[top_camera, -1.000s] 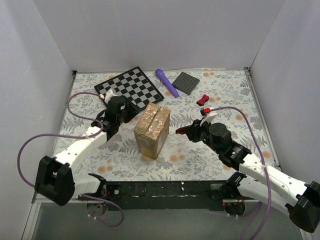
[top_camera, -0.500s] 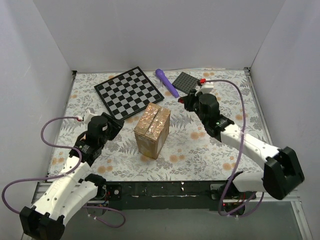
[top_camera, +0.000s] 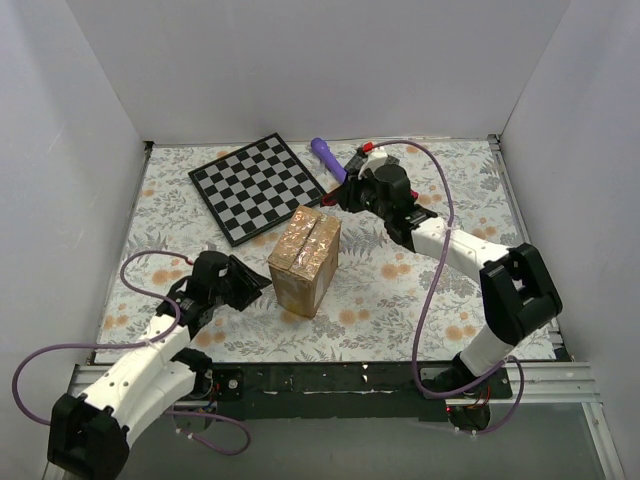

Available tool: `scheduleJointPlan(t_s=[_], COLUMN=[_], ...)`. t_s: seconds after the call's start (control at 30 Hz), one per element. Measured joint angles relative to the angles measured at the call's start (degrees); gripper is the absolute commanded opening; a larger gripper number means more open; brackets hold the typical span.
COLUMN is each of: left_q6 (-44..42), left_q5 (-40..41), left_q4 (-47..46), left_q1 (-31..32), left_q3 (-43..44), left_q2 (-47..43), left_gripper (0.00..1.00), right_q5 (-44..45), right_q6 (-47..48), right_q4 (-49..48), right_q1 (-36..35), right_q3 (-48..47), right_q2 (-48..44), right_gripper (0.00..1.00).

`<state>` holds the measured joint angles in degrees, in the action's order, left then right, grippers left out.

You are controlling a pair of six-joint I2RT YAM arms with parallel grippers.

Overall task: Unpack the express box
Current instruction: Adjust the express box at the center of the board.

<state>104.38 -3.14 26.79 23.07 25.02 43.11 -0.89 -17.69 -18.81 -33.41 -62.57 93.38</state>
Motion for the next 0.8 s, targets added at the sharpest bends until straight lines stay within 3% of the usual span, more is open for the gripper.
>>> scheduleJointPlan(t_s=[0.3,0.6,0.7,0.8], left_q6=[-0.66,-2.19,-3.98,-5.51], left_q5=[-6.8,-2.6,2.4,6.73], left_q4=[-8.24,-9.64,-5.77,-0.94], left_q1=[-0.02,-0.24,-2.4,-4.92], left_q3=[0.48,8.07,11.96,13.6], left_q2=[10.73,17.92,17.86,11.69], left_gripper=[0.44,0.46,0.39,0.28], right_q5=[-5.49,-3.02,1.14,4.17], right_q6=[0.11,0.17,1.11,1.38], right_q4=[-0.79,-0.2,0.85,1.11], right_q1=[-1.73,-3.06,-3.1,-2.56], right_q3=[10.49,20.15,20.24,19.58], right_q2=[-10.08,-23.28,-24.7,-23.8], right_gripper=[0.01,0.01,0.01,0.01])
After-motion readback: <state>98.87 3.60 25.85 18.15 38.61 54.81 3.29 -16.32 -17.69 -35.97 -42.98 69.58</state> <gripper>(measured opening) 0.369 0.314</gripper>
